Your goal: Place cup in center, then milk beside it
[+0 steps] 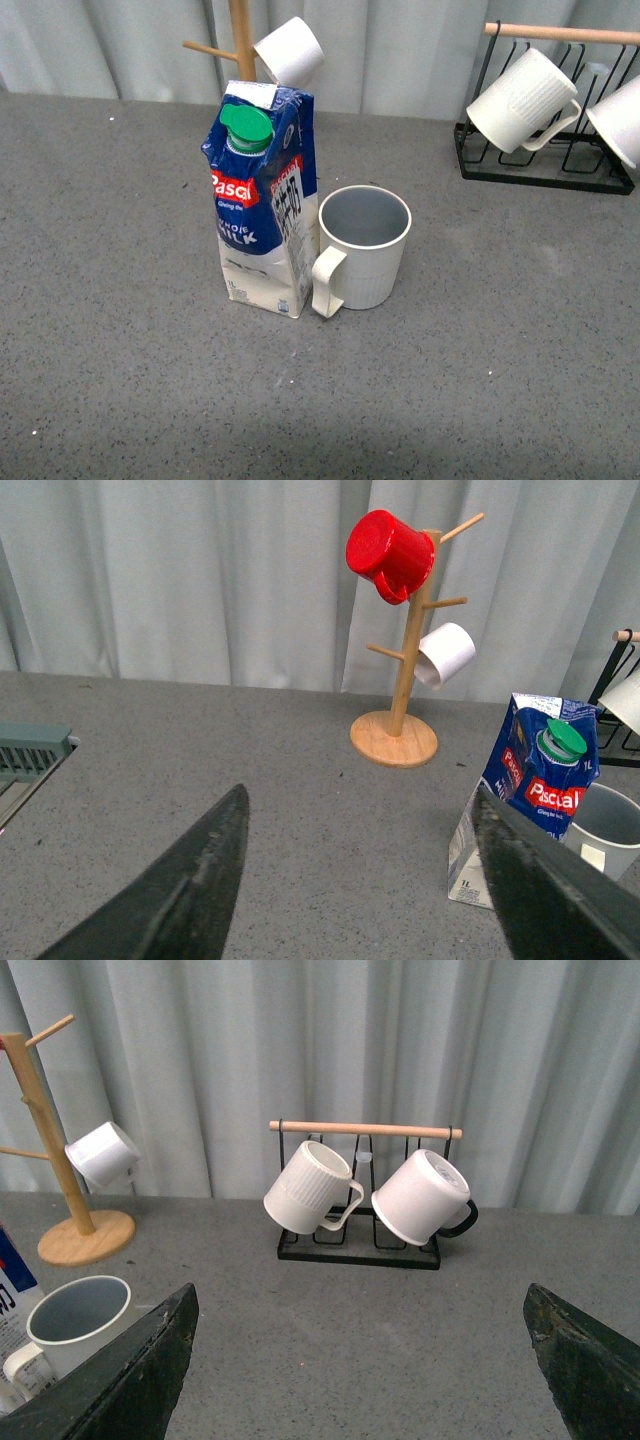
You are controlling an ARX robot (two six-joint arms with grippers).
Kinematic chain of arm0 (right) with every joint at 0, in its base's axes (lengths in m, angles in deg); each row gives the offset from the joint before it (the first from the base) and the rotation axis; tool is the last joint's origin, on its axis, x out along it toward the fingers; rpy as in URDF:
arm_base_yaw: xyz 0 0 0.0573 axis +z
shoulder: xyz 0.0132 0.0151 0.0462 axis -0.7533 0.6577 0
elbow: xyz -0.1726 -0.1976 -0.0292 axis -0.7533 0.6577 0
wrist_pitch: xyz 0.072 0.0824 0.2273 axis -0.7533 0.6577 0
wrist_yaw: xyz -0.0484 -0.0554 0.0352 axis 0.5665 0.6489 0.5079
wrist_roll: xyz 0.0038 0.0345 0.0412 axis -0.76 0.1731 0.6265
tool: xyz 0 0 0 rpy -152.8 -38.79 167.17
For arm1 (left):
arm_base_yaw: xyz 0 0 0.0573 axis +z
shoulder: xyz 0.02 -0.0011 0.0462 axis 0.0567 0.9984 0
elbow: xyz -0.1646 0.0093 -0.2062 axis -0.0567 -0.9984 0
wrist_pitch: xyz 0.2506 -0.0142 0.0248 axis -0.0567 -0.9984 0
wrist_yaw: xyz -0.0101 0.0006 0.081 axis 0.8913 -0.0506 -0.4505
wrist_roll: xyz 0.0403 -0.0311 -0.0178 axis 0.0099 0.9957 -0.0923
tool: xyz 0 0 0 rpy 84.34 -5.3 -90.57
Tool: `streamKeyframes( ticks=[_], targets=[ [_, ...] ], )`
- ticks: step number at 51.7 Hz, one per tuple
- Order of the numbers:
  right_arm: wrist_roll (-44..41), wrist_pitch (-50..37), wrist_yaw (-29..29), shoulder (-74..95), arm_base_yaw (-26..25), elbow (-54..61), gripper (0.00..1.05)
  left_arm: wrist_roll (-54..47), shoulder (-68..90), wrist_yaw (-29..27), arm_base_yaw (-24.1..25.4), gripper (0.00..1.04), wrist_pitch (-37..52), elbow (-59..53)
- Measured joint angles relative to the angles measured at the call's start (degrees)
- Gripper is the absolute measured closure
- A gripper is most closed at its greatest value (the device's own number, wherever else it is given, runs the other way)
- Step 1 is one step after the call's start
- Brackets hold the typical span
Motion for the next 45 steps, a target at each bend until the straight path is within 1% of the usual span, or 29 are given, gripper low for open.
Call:
streamKeyframes(
  ticks=[7, 8, 9, 12, 16, 45],
  targets=[
    [0.0, 0.0, 0.0, 0.0, 0.0, 0.0, 0.09, 0.0, -0.02, 0.0, 0.0, 0.17, 0.0, 0.0],
    [0.0, 0.0, 0.0, 0.0, 0.0, 0.0, 0.09, 0.0, -0.02, 0.0, 0.0, 0.15, 0.0, 0.0],
    [0.02, 0.0, 0.0, 0.0, 0.0, 0.0, 0.09, 0.0, -0.02, 0.0, 0.0, 0.11, 0.0, 0.0],
    [0.0, 0.0, 0.0, 0.0, 0.0, 0.0, 0.09, -0.04, -0.02, 0.0, 0.0, 0.05, 0.0, 0.0],
    [0.0, 0.0, 0.0, 0.0, 0.0, 0.0, 0.09, -0.02, -0.02, 0.0, 0.0, 0.07, 0.0, 0.0],
    [0.02, 0.0, 0.0, 0.0, 0.0, 0.0, 0.09, -0.02, -0.02, -0.02, 0.0, 0.07, 0.0, 0.0]
  ],
)
